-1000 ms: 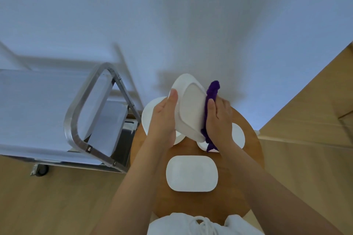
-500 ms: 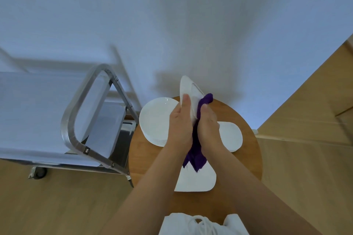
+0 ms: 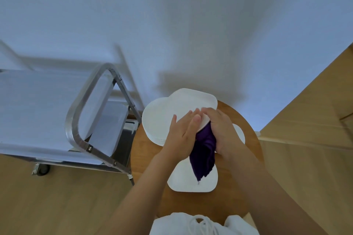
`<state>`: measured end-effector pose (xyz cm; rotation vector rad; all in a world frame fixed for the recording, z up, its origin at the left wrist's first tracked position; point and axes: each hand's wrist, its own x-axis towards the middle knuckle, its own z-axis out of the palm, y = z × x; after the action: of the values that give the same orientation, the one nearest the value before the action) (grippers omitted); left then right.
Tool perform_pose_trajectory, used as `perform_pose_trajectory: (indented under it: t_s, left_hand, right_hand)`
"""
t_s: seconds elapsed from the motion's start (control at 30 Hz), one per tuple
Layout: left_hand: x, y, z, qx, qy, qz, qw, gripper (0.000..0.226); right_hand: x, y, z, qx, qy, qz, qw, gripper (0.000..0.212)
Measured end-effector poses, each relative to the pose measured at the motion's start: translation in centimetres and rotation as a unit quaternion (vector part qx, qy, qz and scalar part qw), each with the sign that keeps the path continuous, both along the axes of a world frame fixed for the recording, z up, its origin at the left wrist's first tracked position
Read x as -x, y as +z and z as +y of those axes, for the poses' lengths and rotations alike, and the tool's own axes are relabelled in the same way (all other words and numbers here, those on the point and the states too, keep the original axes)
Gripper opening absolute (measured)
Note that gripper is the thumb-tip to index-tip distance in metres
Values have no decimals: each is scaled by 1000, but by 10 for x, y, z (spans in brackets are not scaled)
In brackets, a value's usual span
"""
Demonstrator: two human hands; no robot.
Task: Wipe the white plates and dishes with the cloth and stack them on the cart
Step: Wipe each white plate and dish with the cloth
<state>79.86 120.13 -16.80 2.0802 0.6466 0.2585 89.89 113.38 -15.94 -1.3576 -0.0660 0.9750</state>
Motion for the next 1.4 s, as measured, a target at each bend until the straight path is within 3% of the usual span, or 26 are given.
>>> perform_pose_trajectory:
  t_s: [0.1,0.2,0.27,0.37,0.53,0.67,0.8,1.3,1.4]
  left_hand:
    - [11,-2,8,52,134,-29,989,46]
    - [29,-1,34,0,268,-61,961,60]
    - [38,-2,57,30,302,-43,952,61]
    - [47,-15,77,133,249,19,959,38]
    - [59,-49,63,118,161,197,960,36]
    - [63,-89,36,234,204,178,934,29]
    - [65,-135,9,286,267,155,907,23]
    - [73,-230,-12,267,301,254,879,24]
    - [73,-237,-14,267,303,276,872,35]
  right_hand:
    - [-12,-5,-11,34,7,-19,999,8]
    - [-30,-6,-24,68,60,-46,995,10]
    - [-39,-9,-32,101,101,-66,987,14]
    - [-49,-17,-41,156,146,-82,973,16]
    - [-52,-42,-55,283,180,-151,930,23]
    - [-47,-70,-65,349,149,-192,905,42]
    - [-40,-94,-75,324,40,-126,937,41]
    - [-37,-155,-99,328,6,-22,944,13]
    - [-42,-159,-100,326,3,-12,945,11]
